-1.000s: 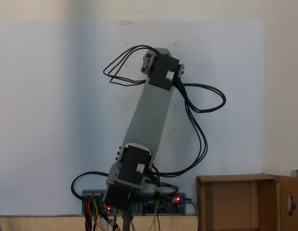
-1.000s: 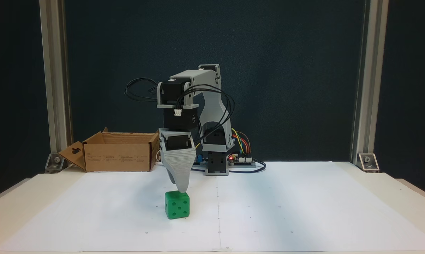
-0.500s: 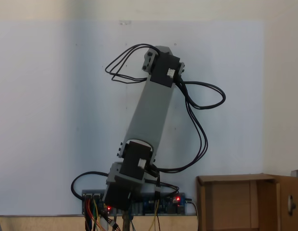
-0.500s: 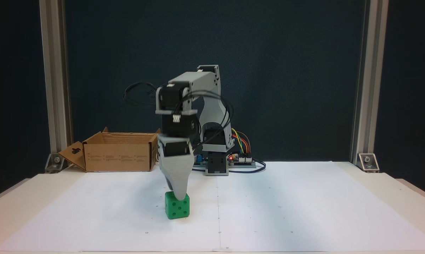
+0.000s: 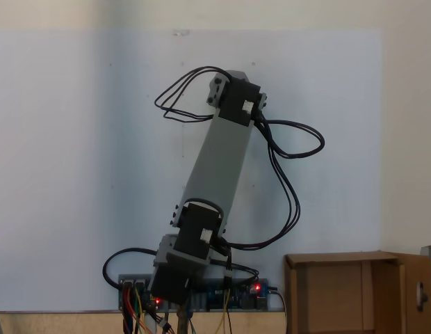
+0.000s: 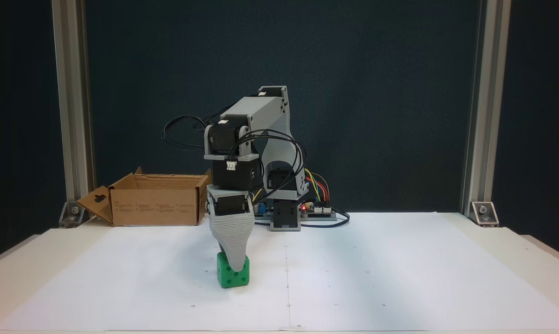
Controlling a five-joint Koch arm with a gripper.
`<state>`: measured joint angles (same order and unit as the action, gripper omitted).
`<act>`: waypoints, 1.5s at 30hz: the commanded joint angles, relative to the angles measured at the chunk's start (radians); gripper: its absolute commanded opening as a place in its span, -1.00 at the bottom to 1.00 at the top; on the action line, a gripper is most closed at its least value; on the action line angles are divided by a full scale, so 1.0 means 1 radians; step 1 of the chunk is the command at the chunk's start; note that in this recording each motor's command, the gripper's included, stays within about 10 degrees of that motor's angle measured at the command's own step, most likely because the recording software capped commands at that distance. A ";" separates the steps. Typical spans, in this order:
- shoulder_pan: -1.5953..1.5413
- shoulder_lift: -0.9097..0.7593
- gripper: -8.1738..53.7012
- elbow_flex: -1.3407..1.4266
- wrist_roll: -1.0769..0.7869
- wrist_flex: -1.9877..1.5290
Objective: Grasp a green dice and put it in the bin.
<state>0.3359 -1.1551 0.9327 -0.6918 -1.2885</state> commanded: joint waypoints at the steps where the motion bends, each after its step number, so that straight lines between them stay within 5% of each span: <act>1: 0.000 0.000 0.66 -0.018 0.035 0.012; 29: 0.002 0.049 0.59 -0.006 0.146 0.041; 37: 0.000 0.049 0.38 0.000 0.196 0.040; 45: 0.000 0.048 -0.33 0.006 0.290 0.034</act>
<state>0.3359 -1.0922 0.9495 -0.4985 -1.2471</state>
